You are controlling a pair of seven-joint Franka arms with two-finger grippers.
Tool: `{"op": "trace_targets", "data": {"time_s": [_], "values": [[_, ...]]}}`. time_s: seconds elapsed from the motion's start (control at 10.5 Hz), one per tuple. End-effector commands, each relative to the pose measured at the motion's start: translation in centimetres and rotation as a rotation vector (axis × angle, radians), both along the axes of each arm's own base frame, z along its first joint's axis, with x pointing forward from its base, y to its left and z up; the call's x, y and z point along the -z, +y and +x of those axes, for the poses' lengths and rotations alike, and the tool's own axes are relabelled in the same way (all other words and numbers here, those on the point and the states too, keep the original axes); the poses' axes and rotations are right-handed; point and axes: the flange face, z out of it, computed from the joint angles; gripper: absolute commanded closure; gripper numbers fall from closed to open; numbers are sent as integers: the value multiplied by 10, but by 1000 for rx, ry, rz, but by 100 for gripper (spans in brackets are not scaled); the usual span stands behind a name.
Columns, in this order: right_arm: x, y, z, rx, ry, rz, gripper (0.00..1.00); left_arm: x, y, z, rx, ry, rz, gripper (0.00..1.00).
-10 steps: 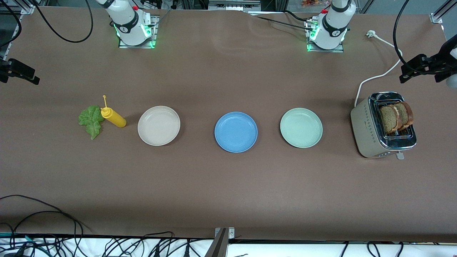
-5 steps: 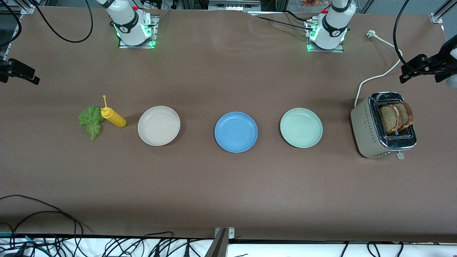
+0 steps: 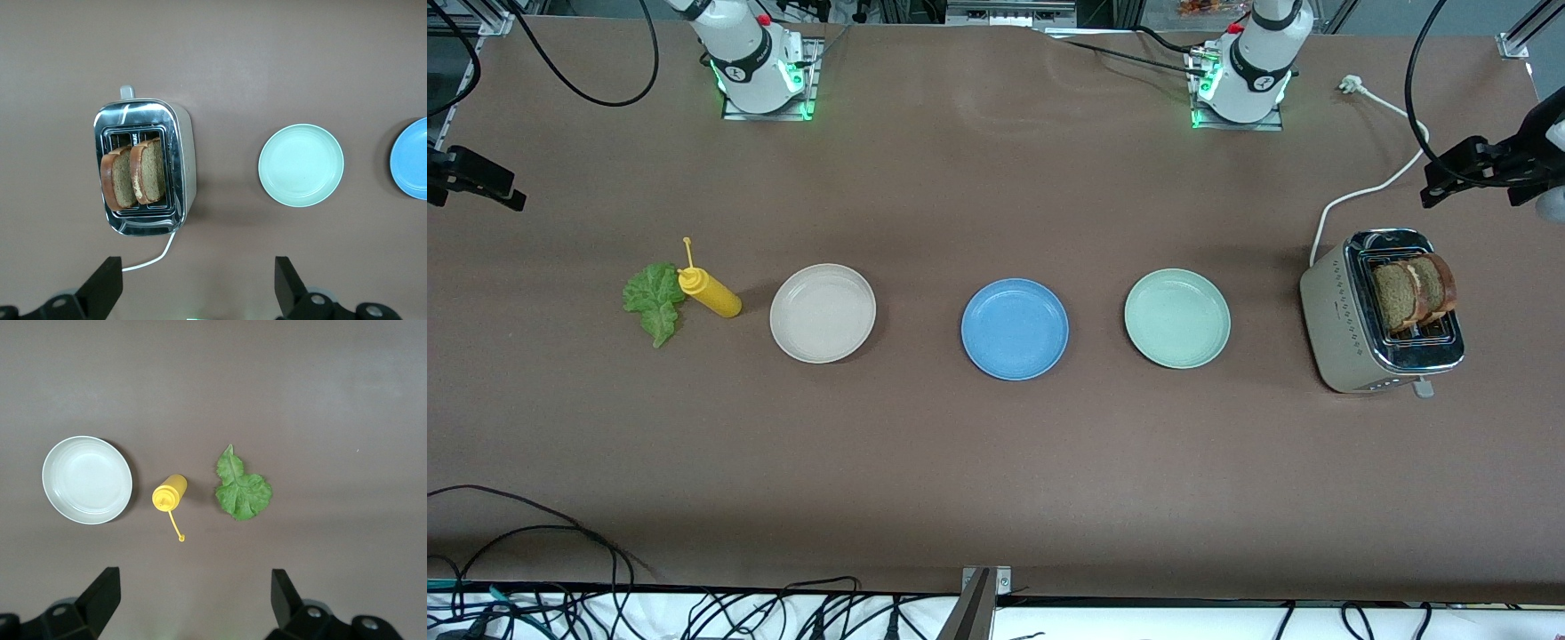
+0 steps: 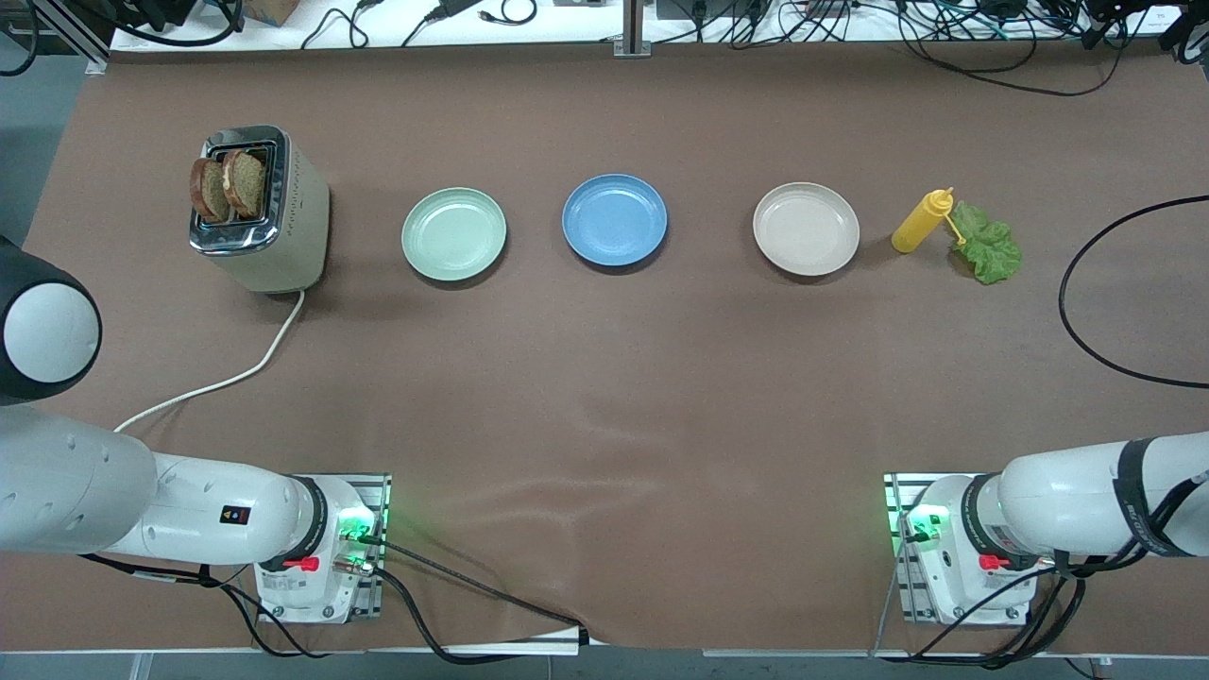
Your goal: Make sandwich in blue plate with both arms
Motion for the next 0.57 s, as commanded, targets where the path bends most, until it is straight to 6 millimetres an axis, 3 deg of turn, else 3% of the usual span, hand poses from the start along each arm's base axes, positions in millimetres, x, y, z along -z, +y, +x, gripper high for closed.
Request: {"op": "trace_targets", "data": {"time_s": [0.0,0.29,0.48], "values": [[-8,0,-1,-1,1,-5,0,11,17,0,-33,-36,-38,0],[-6,2,0,-2,4,-4,0,14,32,3,-56,-54,-23,0],[-6,4,0,-4,4,-4,0,36,33,3,-58,-12,-8,0]]}}
